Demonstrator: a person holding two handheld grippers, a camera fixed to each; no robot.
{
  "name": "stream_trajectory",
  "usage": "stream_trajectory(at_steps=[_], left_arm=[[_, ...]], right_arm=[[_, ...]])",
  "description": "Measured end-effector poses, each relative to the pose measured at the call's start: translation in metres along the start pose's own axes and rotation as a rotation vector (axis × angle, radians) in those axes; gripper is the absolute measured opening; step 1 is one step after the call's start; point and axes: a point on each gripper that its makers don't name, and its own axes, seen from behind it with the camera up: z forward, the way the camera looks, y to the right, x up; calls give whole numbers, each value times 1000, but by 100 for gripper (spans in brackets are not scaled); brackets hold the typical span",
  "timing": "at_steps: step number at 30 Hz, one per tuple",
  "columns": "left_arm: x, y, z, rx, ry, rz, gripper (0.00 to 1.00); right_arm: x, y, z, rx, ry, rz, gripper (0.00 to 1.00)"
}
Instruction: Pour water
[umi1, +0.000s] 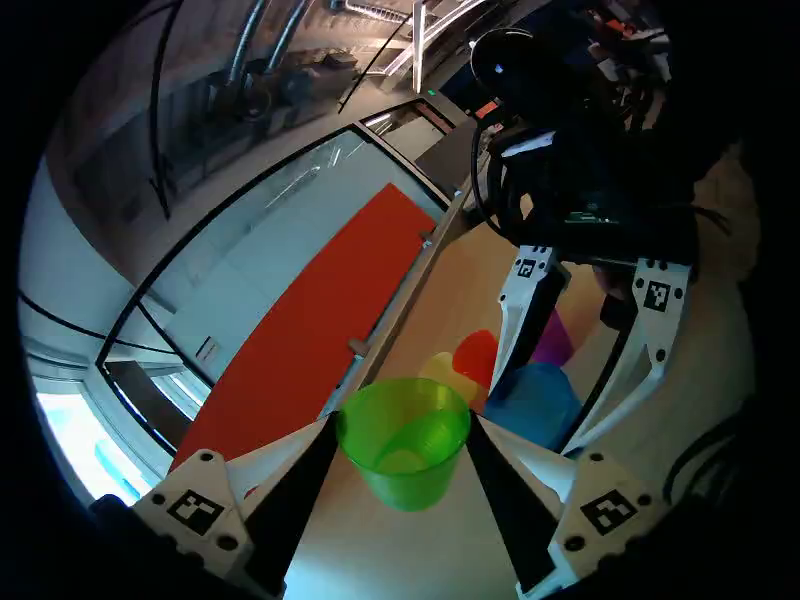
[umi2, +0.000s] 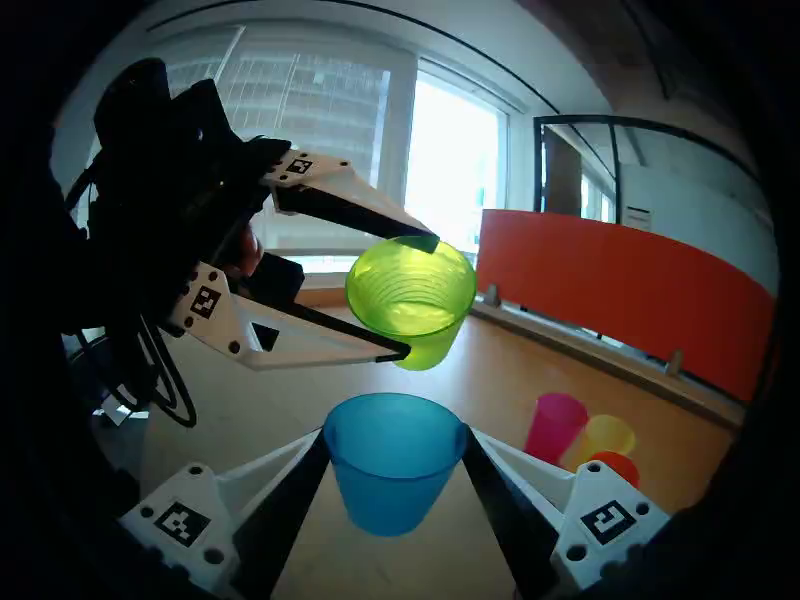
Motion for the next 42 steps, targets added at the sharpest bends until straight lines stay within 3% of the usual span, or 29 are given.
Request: stream_trajectory(at_steps=[20, 42], left_arm=[[10, 3, 5, 4, 2, 114, 88], [13, 6, 6, 2, -2, 206, 88]], right_arm=[[1, 3, -1, -9, 6, -1, 95], [4, 4, -2, -9, 11, -3, 94]])
